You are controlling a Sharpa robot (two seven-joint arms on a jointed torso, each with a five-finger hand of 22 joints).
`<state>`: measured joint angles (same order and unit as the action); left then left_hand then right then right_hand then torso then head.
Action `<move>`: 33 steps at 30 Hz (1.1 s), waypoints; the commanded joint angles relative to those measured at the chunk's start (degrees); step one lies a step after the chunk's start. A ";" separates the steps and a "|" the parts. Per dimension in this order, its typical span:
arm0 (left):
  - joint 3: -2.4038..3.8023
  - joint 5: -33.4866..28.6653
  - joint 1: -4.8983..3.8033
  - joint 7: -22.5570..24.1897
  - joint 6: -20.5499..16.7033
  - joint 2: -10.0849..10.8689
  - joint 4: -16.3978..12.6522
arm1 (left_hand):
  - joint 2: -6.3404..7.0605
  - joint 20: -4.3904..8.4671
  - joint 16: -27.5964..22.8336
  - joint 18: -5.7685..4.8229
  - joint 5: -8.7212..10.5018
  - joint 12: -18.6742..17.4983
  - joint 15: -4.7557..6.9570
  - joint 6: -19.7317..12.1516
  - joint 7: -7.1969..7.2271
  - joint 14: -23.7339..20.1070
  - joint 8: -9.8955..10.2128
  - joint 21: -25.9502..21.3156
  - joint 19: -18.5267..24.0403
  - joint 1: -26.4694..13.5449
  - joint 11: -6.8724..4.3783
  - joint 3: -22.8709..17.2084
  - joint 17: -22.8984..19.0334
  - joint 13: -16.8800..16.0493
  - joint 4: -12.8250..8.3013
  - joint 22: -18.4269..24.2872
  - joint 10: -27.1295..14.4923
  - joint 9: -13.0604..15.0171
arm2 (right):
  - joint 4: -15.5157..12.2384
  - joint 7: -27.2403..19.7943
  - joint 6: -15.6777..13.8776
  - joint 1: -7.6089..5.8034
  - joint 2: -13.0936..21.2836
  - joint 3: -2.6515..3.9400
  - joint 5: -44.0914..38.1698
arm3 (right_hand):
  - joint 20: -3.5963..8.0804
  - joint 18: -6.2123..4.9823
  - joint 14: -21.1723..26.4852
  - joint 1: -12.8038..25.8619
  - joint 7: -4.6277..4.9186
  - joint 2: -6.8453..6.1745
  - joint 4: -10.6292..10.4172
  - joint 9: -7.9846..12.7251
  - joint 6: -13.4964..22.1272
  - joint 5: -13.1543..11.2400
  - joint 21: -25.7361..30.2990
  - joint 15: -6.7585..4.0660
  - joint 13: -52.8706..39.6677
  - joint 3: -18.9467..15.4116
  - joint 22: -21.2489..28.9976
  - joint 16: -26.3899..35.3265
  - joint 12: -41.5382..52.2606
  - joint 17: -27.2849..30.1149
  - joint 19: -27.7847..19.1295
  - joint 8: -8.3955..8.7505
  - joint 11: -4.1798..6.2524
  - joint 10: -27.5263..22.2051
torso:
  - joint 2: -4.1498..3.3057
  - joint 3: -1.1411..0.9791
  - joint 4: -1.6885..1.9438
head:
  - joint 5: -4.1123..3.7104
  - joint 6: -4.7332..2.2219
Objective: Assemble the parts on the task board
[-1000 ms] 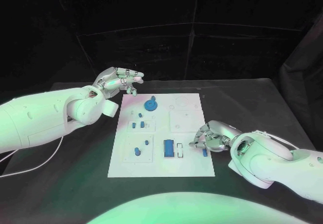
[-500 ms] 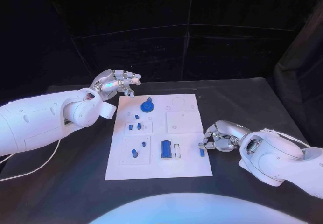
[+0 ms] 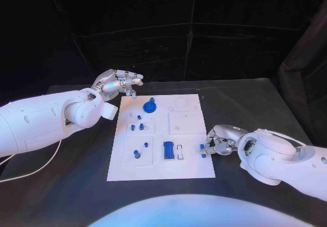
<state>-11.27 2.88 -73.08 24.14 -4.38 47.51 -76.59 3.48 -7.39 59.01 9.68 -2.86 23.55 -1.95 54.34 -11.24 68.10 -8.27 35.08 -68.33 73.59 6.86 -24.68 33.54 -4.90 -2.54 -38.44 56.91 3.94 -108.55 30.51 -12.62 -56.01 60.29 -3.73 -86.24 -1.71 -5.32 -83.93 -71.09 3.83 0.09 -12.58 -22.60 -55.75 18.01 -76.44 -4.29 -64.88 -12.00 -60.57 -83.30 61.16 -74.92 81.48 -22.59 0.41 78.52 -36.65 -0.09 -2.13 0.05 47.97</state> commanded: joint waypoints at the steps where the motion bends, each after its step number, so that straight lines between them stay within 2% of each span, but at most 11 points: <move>1: 0.03 -0.28 -0.07 0.34 0.75 0.00 -0.04 | 0.06 -0.07 0.24 0.79 -0.10 0.20 0.08 -0.43 -0.16 -0.44 -0.20 -0.33 -0.21 0.38 0.00 -0.01 -0.05 -0.07 -0.34 0.06 -0.21 -0.05 | 0.22 1.54 3.00 -0.03 -0.58 0.01 -1.97 | 0.07 0.05 -3.73 0.08 0.08 -0.30 0.25 -0.15 -0.44 -0.31 0.02 -0.19 0.03 -0.39 0.12 0.41 -0.31 -3.67 -0.19 0.09 0.15 0.17 | -0.01 -0.02 -0.06 | 0.02 0.05; 15: 0.02 -0.28 -0.05 0.29 0.85 0.03 -0.01 | 0.06 -0.09 0.25 0.77 -0.09 0.26 0.05 -0.48 -0.19 -0.50 -0.23 -0.36 -0.21 0.24 0.04 0.03 -0.16 -0.06 -0.29 0.08 -0.28 -0.05 | 1.96 4.73 4.67 0.10 -3.82 0.00 -7.68 | 0.23 0.02 -3.68 -4.88 0.16 0.34 3.39 -0.58 -0.18 -0.23 0.28 -0.26 0.30 0.16 0.36 0.70 -1.12 -3.46 -0.36 0.41 0.18 -0.21 | 0.01 0.00 -0.03 | -0.11 0.29; 19: 0.02 -0.28 -0.05 0.26 0.84 0.09 -0.02 | 0.06 -0.09 0.25 0.77 -0.09 0.26 0.05 -0.48 -0.19 -0.50 -0.23 -0.36 -0.21 0.24 0.04 0.03 -0.16 -0.06 -0.29 0.08 -0.28 -0.05 | 2.11 5.37 5.29 0.15 -4.45 0.00 -9.58 | 0.20 -0.01 -3.63 -5.67 0.28 0.46 4.12 -0.64 -0.01 -1.91 0.44 -0.20 0.49 0.31 0.56 0.89 -1.50 -3.27 -0.46 0.64 0.10 -0.40 | 0.02 0.01 -0.03 | -0.18 0.28; 29: 0.02 -0.28 -0.04 0.04 0.92 0.17 -0.12 | 0.07 -0.09 0.27 0.77 -0.09 0.29 0.04 -0.51 -0.21 -0.51 -0.23 -0.38 -0.21 0.19 0.05 0.04 -0.16 -0.05 -0.28 0.09 -0.32 -0.06 | 2.52 6.95 9.02 0.21 -5.96 -0.02 -13.51 | 0.08 -0.13 -3.47 -8.32 0.58 0.71 6.16 -0.39 0.79 -2.68 1.00 -0.05 1.43 1.87 1.32 1.43 -3.02 -2.70 -0.81 1.63 -0.10 -1.33 | 0.06 0.03 -0.05 | -0.18 0.32; 33: 0.02 -0.28 -0.05 -0.01 0.91 0.25 -0.16 | 0.07 -0.09 0.27 0.77 -0.09 0.29 0.04 -0.51 -0.21 -0.51 -0.23 -0.38 -0.21 0.19 0.05 0.04 -0.16 -0.05 -0.28 0.09 -0.32 -0.06 | 2.44 7.41 9.69 0.23 -6.43 -0.02 -14.31 | 0.22 -0.08 -3.54 -11.46 0.32 2.20 7.75 -0.07 0.28 -2.18 0.81 -0.31 1.40 5.14 0.81 1.35 -3.27 -2.93 -0.64 2.12 0.21 -1.60 | 0.05 0.02 -0.01 | -0.15 0.33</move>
<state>-11.30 2.88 -73.04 24.01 -4.14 47.71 -76.64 3.48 -7.39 59.01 9.68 -2.86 23.53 -1.95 54.14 -11.44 68.10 -8.27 35.08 -68.33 73.59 6.86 -24.68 33.43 -4.90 -2.54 -38.40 56.91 3.94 -106.67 35.70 -7.00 -56.25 53.87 -3.27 -98.35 -1.71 -5.32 -83.93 -81.25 4.54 1.48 -5.15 -23.39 -55.05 15.32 -75.80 -4.29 -63.47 -7.78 -59.56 -82.18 58.06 -74.91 81.05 -20.36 0.52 77.35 -36.60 -0.05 -2.19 -0.15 48.27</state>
